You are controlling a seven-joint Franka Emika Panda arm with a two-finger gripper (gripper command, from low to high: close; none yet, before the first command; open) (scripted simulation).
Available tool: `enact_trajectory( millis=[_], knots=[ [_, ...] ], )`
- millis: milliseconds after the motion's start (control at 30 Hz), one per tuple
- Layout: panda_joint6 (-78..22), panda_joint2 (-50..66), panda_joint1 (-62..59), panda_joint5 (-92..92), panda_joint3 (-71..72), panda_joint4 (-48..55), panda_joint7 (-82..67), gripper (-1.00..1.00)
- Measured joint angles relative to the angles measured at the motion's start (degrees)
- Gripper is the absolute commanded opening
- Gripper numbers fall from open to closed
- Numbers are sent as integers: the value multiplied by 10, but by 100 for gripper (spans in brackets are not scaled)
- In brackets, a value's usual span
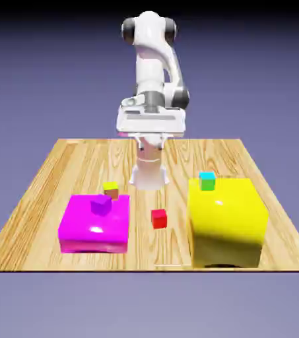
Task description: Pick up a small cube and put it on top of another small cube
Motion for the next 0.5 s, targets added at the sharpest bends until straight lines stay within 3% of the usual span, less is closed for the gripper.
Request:
enact_trajectory(
  millis=[500],
  knots=[
    [-114, 82, -232, -374, 252, 302, -306, 0]
  ],
)
